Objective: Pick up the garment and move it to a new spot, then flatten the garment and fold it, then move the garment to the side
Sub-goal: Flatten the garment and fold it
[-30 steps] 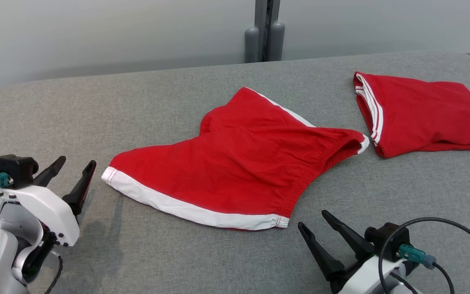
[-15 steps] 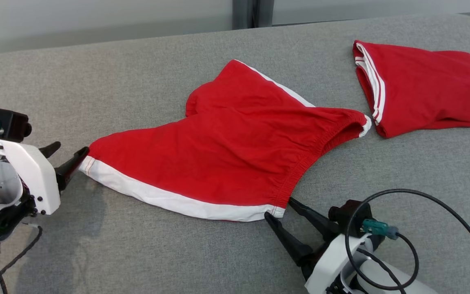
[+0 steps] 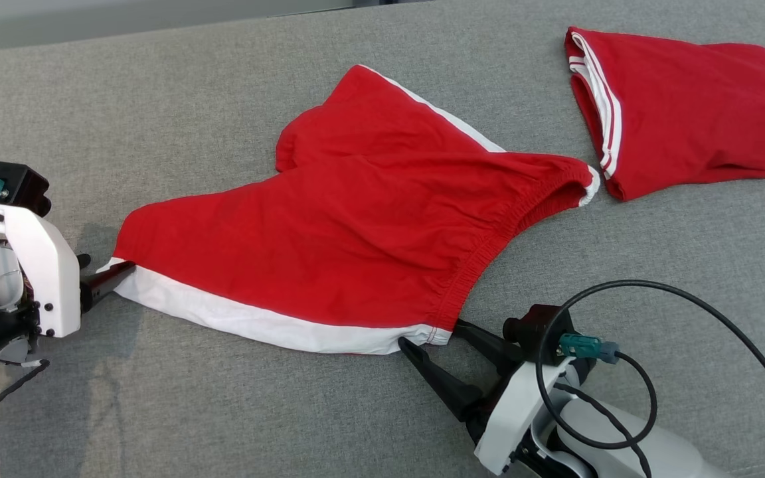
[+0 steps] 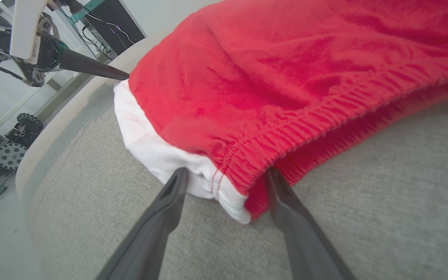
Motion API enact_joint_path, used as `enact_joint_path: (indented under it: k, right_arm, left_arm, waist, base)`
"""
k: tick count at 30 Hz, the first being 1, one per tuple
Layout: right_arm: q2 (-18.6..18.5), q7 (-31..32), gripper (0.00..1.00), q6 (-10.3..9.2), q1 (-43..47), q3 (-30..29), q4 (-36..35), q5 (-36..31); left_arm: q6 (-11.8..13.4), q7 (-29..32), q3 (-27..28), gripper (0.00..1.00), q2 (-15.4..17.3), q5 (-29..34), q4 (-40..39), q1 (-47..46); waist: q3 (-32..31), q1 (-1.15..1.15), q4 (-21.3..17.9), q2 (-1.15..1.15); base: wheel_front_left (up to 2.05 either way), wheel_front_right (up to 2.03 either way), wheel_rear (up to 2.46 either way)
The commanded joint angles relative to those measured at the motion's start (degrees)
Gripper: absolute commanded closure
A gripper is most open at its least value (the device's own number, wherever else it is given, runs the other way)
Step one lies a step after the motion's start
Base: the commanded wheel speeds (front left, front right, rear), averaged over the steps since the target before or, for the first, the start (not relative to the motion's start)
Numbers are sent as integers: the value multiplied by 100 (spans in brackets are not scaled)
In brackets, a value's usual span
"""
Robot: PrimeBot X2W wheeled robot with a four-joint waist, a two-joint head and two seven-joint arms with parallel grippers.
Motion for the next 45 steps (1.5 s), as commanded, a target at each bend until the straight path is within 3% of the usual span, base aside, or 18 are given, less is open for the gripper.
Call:
enact_joint_path:
  k: [1, 3, 4, 5, 6, 7, 8, 9, 18, 27, 36, 43, 45]
  right_arm:
    - [-12, -10, 0, 2, -72, 78, 6, 76]
    - [-11, -8, 0, 2, -119, 110, -18, 116]
    - [-11, -9, 6, 2, -133, 112, -30, 116]
    - [-7, -10, 29, 2, -148, 110, -39, 121]
    - [-1, -10, 56, 2, -156, 104, -50, 122]
    - [2, -11, 69, 2, -160, 97, -59, 116]
    - [4, -11, 90, 2, -160, 93, -67, 107]
    - [7, -11, 100, 2, -155, 89, -71, 100]
    - [-42, -13, 100, 2, -2, -4, -114, 129]
    - [-342, -14, 100, 2, 354, -312, -302, 149]
    - [-908, -14, 100, 2, 1057, -948, -965, 3]
    - [-1390, -13, 100, 2, 1631, -1514, -1992, 4]
    - [-1564, -13, 100, 2, 1818, -1666, -2319, 44]
  left_arm:
    - [-7, 51, -81, 0, 38, -92, 49, -93]
    - [-7, 116, -179, 0, 51, -181, 68, -154]
    - [-7, 138, -222, 0, 55, -236, 80, -178]
    - [-7, 148, -265, 14, 63, -266, 85, -193]
    - [-7, 148, -308, 53, 71, -296, 89, -217]
    - [-7, 138, -355, 97, 78, -321, 89, -250]
    - [-7, 124, -388, 100, 82, -357, 90, -276]
    - [-7, 111, -433, 100, 89, -386, 89, -295]
    - [-7, -114, -675, 100, 184, -694, 24, -268]
    - [-6, -605, -677, 100, 349, -1254, -457, 1]
    - [-7, -1776, -383, 100, 732, -1909, -1780, 937]
    - [2, -2933, -88, 100, 1193, -2110, -3061, 1940]
    - [119, -3229, -51, 100, 1317, -2052, -3400, 2213]
  waist:
    - [22, 0, -18, 0]
    - [35, 0, -33, 0]
    - [35, 0, -37, 0]
    - [35, 0, -38, 0]
    - [33, 0, -38, 0]
    - [28, 0, -36, 0]
    - [20, 0, -32, 0]
    - [2, 0, -30, 0]
    - [-267, 0, -11, 0]
    - [-860, 0, 19, 0]
    - [-1530, 0, 79, 0]
    - [-1771, 0, 118, 0]
    - [-1842, 0, 150, 0]
  base:
    - [0, 0, 0]
    - [0, 0, 0]
    - [0, 0, 0]
    - [0, 0, 0]
    - [0, 0, 0]
    - [0, 0, 0]
    - [0, 0, 0]
    - [0, 0, 0]
    - [0, 0, 0]
    - [0, 0, 0]
    - [0, 0, 0]
    - [0, 0, 0]
    - [0, 0, 0]
